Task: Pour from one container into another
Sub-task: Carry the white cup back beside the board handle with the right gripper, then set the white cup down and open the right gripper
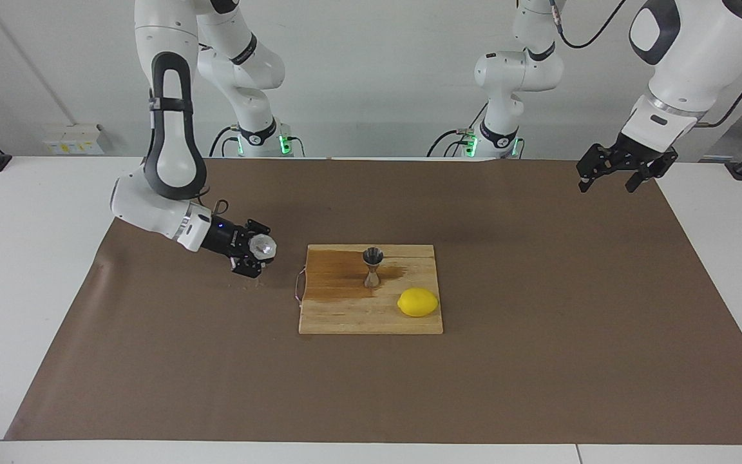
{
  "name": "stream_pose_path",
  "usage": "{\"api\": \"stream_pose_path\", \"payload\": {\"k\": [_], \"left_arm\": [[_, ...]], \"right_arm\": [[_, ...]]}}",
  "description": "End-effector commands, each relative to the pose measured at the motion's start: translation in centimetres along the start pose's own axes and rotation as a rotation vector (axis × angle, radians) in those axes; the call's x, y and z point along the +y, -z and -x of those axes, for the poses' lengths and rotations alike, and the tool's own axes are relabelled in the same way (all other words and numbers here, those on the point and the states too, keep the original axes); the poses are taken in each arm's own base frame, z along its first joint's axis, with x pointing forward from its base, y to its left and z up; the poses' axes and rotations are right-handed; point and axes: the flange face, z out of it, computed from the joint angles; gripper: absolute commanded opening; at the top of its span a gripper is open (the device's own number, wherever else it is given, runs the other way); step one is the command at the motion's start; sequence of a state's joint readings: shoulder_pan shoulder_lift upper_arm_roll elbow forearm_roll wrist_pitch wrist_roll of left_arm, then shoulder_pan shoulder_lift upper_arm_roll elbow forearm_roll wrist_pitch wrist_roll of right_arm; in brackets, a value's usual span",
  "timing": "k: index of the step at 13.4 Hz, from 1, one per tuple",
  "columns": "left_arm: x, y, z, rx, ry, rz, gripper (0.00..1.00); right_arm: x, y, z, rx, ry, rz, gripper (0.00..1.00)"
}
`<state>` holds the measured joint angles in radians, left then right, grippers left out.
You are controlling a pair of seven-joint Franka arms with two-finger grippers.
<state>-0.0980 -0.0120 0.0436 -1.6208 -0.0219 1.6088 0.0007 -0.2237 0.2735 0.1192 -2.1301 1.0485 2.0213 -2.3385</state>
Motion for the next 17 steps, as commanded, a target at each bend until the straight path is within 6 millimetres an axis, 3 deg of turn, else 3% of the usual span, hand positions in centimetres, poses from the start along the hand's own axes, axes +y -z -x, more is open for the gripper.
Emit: {"api": "stream_pose_path", "payload": {"k": [1, 3, 5, 6, 7, 8, 9, 12, 17], "left_arm": [[-0.2, -0.2, 0.3, -0.007, 0.002, 0.009, 1.0], [-0.1, -0.1, 0.2, -0.004, -0.001, 0.009, 1.0], [-0.1, -0.2, 0.2, -0.006, 0.0, 0.009, 1.0], [-0.2, -0.2, 0.2, -0.006, 0.002, 0.009, 1.0], [-0.1, -0.2, 0.3, -0.008, -0.001, 0.009, 1.0], [-0.2, -0.2, 0.3, -0.008, 0.002, 0.009, 1.0], [-0.1, -0.2, 0.3, -0.008, -0.001, 0.009, 1.0], [-0.1, -0.2, 0.2, -0.006, 0.0, 0.009, 1.0], [-0.2, -0.2, 0.3, -0.007, 0.002, 0.009, 1.0]], "right_arm": [[-0.4, -0.2, 3.9, 0.054, 0.025, 0.017, 0.0], [-0.7, -0.2, 5.5, 0.057, 0.048, 0.022, 0.0], [-0.7, 0.2, 5.9, 0.053, 0.054, 0.029, 0.0], [-0.7, 0.4, 6.2, 0.051, 0.053, 0.036, 0.09], [-0.7, 0.5, 6.4, 0.044, 0.062, 0.041, 0.21], [-0.7, 0.6, 6.4, 0.036, 0.075, 0.041, 0.49], [-0.7, 0.6, 6.4, 0.035, 0.078, 0.04, 0.7], [-0.7, 0.9, 6.6, 0.032, 0.08, 0.043, 1.0], [-1.2, 3.1, 8.5, -0.019, 0.074, 0.034, 1.0]]}}
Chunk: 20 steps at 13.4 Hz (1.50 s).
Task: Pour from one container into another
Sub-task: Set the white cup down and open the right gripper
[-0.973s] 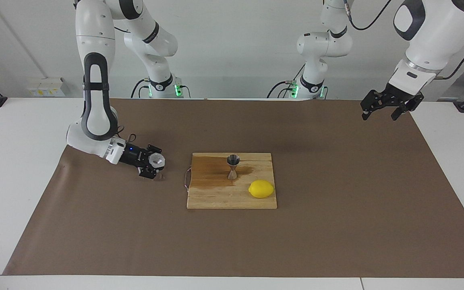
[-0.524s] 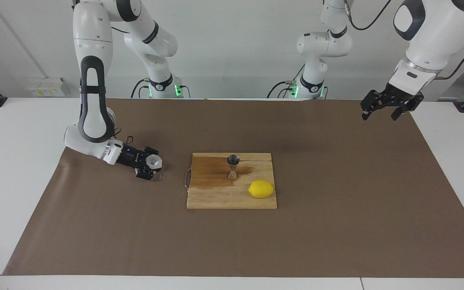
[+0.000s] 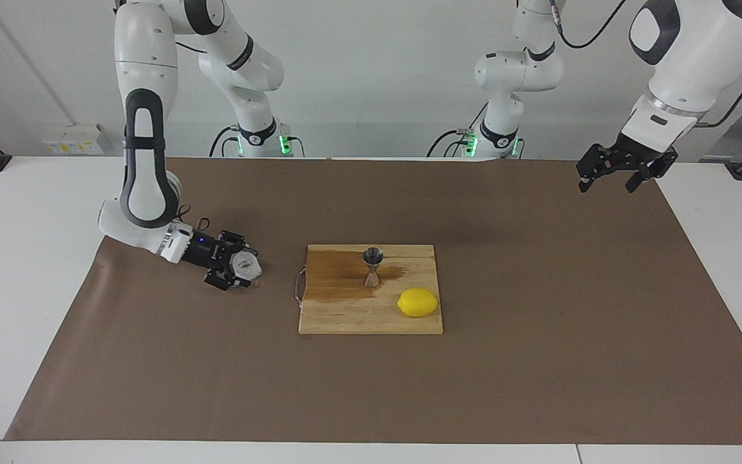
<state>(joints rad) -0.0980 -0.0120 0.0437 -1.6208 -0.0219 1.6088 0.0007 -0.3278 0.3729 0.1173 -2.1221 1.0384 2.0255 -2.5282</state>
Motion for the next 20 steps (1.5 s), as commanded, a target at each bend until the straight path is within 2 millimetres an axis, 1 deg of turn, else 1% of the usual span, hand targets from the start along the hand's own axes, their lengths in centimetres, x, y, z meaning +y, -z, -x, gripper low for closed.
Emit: {"api": "stream_pose_path", "payload": {"k": [1, 3, 5, 6, 7, 9, 10, 12, 13, 14, 15, 16, 17, 18, 19, 20], "left_arm": [[-0.1, -0.2, 0.3, -0.007, -0.001, 0.009, 1.0], [-0.2, -0.2, 0.3, -0.007, 0.0, 0.009, 1.0], [-0.1, -0.2, 0.2, -0.006, 0.0, 0.009, 1.0], [-0.2, -0.2, 0.2, -0.006, 0.002, 0.009, 1.0], [-0.2, -0.2, 0.2, -0.006, 0.0, 0.009, 1.0], [-0.1, -0.2, 0.3, -0.007, 0.0, 0.009, 1.0], [-0.2, -0.2, 0.3, -0.007, 0.002, 0.009, 1.0], [-0.2, -0.2, 0.2, -0.006, 0.002, 0.009, 1.0], [-0.2, -0.2, 0.2, -0.006, 0.002, 0.009, 1.0], [-0.1, -0.2, 0.2, -0.006, 0.0, 0.009, 1.0], [-0.1, -0.2, 0.2, -0.006, 0.0, 0.009, 1.0], [-0.2, -0.2, 0.3, -0.007, 0.002, 0.009, 1.0], [-0.2, -0.2, 0.3, -0.007, 0.002, 0.009, 1.0], [-0.1, -0.2, 0.3, -0.007, -0.001, 0.009, 1.0], [-0.2, -0.2, 0.2, -0.006, 0.0, 0.009, 1.0], [-0.1, -0.2, 0.2, -0.006, 0.0, 0.009, 1.0]], "right_arm": [[-0.6, 2.3, 1.7, -0.039, 0.011, 0.001, 1.0], [-1.2, 4.1, 3.1, -0.068, -0.022, -0.008, 1.0], [-1.5, 6.2, 3.4, -0.105, -0.061, -0.021, 1.0], [-1.3, 7.7, 2.7, -0.144, -0.084, -0.029, 1.0], [-1.2, 9.2, 1.3, -0.195, -0.117, -0.039, 1.0], [-0.7, 12.1, -2.2, -0.311, -0.202, -0.035, 1.0], [-0.7, 12.9, -3.7, -0.339, -0.282, -0.025, 1.0], [-0.7, 12.6, -5.5, -0.346, -0.484, -0.014, 1.0], [-0.3, 11.8, -6.8, -0.37, -0.55, -0.007, 1.0], [0.1, 11.8, -7.6, -0.412, -0.627, 0.013, 1.0], [0.3, 11.8, -8.0, -0.447, -0.726, 0.031, 1.0], [0.5, 11.2, -8.4, -0.461, -0.823, 0.051, 1.0], [1.2, 9.8, -9.6, -0.479, -0.869, 0.079, 1.0], [1.8, 9.4, -10.2, -0.531, -0.909, 0.133, 1.0], [2.5, 8.2, -11.4, -0.626, -0.941, 0.176, 1.0], [2.7, 7.1, -12.2, -0.702, -0.99, 0.215, 1.0]]}}
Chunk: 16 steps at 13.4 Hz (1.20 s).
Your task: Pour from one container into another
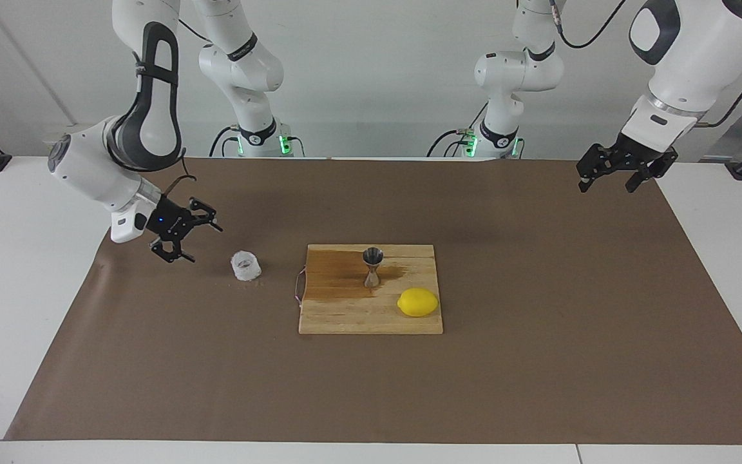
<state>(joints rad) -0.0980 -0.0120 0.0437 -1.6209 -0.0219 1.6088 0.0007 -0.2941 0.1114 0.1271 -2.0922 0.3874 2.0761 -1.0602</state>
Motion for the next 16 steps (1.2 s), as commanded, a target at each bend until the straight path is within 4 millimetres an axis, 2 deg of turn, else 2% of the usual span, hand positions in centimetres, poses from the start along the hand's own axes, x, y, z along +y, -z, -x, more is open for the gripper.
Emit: {"api": "stream_pose_path", "payload": {"k": [1, 2, 4, 5, 8, 9, 10, 12, 14, 16], "left_arm": [[-0.1, -0.2, 0.2, -0.006, 0.0, 0.009, 1.0], [-0.1, -0.2, 0.3, -0.007, -0.001, 0.009, 1.0], [-0.2, -0.2, 0.3, -0.007, 0.0, 0.009, 1.0], [-0.2, -0.2, 0.3, -0.007, 0.002, 0.009, 1.0], [-0.2, -0.2, 0.3, -0.007, 0.0, 0.009, 1.0], [-0.1, -0.2, 0.2, -0.006, -0.001, 0.009, 1.0], [-0.1, -0.2, 0.3, -0.007, 0.0, 0.009, 1.0], [-0.1, -0.2, 0.2, -0.006, 0.0, 0.009, 1.0], [-0.1, -0.2, 0.2, -0.006, 0.0, 0.009, 1.0], [-0.1, -0.2, 0.2, -0.006, 0.0, 0.009, 1.0]], "right_arm": [[-1.8, -0.3, -2.4, -0.11, -0.152, 0.12, 1.0], [-3.1, -0.8, -3.5, -0.124, -0.208, 0.141, 1.0], [-4.1, -0.7, -4.9, -0.203, -0.324, 0.28, 1.0], [-5.7, -0.7, -6.3, -0.231, -0.371, 0.324, 1.0], [-7.2, 2.2, -8.2, -0.251, -0.611, 0.373, 1.0], [-8.4, 2.9, -9.1, -0.245, -0.675, 0.4, 1.0], [-9.3, 4.9, -9.6, -0.224, -0.747, 0.417, 1.0], [-11.4, 10.6, -10.9, -0.207, -0.804, 0.426, 1.0], [-13.8, 16.8, -12.0, -0.209, -0.823, 0.417, 1.0], [-16.9, 21.3, -12.4, -0.153, -0.799, 0.426, 1.0]]}}
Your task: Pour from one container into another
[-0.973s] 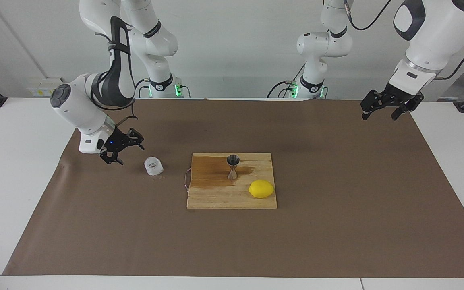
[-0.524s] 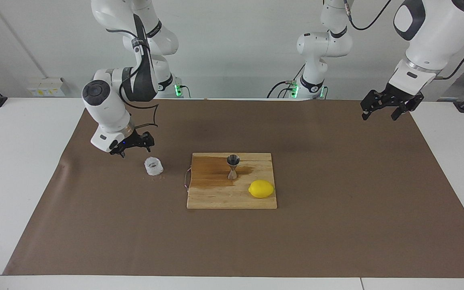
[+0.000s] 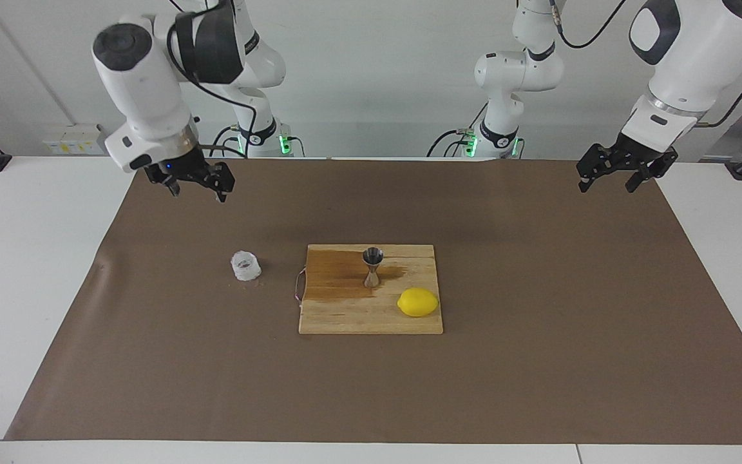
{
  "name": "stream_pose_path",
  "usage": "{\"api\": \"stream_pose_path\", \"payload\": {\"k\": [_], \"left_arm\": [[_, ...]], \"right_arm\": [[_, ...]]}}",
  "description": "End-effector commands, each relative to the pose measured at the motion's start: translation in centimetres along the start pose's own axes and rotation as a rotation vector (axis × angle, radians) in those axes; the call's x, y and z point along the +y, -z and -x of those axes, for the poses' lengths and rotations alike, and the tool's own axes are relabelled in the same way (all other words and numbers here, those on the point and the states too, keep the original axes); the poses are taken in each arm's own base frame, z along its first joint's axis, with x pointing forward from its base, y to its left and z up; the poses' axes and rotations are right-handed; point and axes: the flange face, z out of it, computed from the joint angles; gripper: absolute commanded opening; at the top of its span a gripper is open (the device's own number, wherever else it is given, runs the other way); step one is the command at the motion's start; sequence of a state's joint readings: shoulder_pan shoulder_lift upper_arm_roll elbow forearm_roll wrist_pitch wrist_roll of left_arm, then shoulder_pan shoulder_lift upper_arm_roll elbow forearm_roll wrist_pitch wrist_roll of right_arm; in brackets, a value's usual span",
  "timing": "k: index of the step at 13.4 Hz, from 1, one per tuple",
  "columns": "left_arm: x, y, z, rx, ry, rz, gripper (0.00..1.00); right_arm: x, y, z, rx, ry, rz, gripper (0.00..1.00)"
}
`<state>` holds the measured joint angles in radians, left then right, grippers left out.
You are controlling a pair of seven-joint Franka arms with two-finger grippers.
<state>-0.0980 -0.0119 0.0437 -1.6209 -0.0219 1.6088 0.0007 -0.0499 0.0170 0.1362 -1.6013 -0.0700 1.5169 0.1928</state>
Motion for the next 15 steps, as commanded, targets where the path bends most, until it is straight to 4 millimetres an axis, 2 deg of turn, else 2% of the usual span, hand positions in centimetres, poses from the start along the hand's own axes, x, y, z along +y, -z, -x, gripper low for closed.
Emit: {"api": "stream_pose_path", "payload": {"k": [1, 2, 4, 7, 9, 10, 12, 15], "left_arm": [[-0.1, -0.2, 0.3, -0.007, 0.0, 0.009, 1.0], [-0.1, -0.2, 0.2, -0.006, 0.0, 0.009, 1.0], [-0.2, -0.2, 0.3, -0.007, 0.002, 0.009, 1.0], [-0.2, -0.2, 0.2, -0.006, 0.0, 0.009, 1.0], [-0.2, -0.2, 0.2, -0.006, 0.002, 0.009, 1.0], [-0.2, -0.2, 0.3, -0.007, 0.002, 0.009, 1.0], [-0.1, -0.2, 0.3, -0.007, -0.001, 0.009, 1.0], [-0.1, -0.2, 0.3, -0.007, 0.0, 0.009, 1.0]], "right_arm": [[-0.8, 6.4, 3.0, 0.085, -0.006, -0.043, 1.0], [-1.8, 7.0, 3.4, 0.089, 0.009, -0.098, 1.0], [-0.6, 6.6, 3.2, 0.073, -0.003, -0.125, 1.0], [2.4, 6.1, 3.3, 0.02, 0.02, -0.105, 1.0], [2.8, 5.7, 3.6, -0.005, 0.013, -0.095, 1.0], [3.6, 5.6, 3.5, -0.013, -0.001, -0.097, 1.0], [4.8, 4.7, 2.5, -0.038, -0.021, -0.103, 1.0], [4.9, 4.7, 2.6, -0.037, -0.022, -0.105, 1.0]]}}
